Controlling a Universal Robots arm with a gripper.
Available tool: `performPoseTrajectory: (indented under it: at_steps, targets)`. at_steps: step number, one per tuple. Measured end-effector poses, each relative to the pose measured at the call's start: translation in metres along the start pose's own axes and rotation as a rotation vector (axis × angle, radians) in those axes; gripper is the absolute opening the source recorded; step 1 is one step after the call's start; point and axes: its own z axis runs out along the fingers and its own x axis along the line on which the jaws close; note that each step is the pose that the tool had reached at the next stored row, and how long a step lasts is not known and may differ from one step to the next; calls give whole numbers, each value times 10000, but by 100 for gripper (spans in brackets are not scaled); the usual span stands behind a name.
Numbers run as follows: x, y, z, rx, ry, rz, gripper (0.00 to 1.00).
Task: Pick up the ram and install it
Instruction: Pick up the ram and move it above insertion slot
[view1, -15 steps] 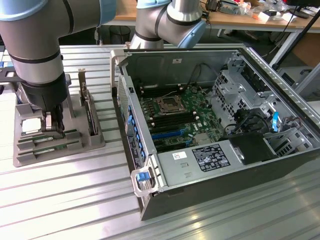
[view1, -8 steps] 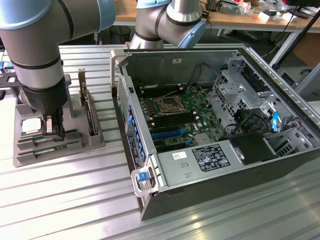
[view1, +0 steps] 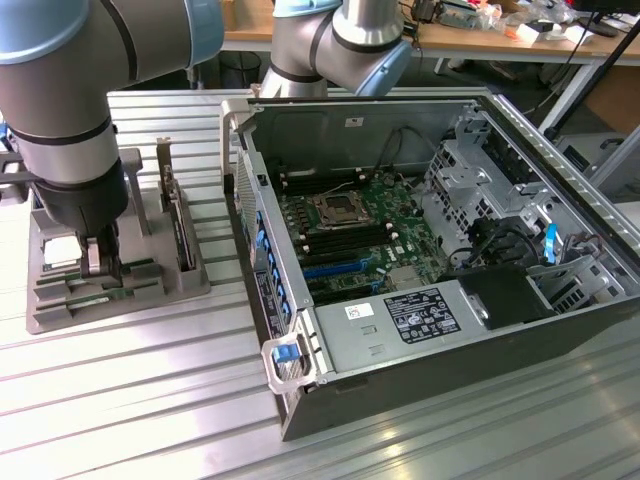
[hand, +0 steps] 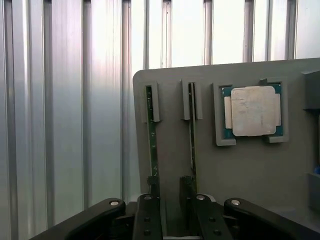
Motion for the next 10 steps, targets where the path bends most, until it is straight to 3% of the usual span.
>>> performPoseTrajectory:
  at_steps: [5, 10]
  targets:
    - [85, 50, 52, 1, 23, -37, 30]
    - [92, 62, 93, 1, 25, -62, 30]
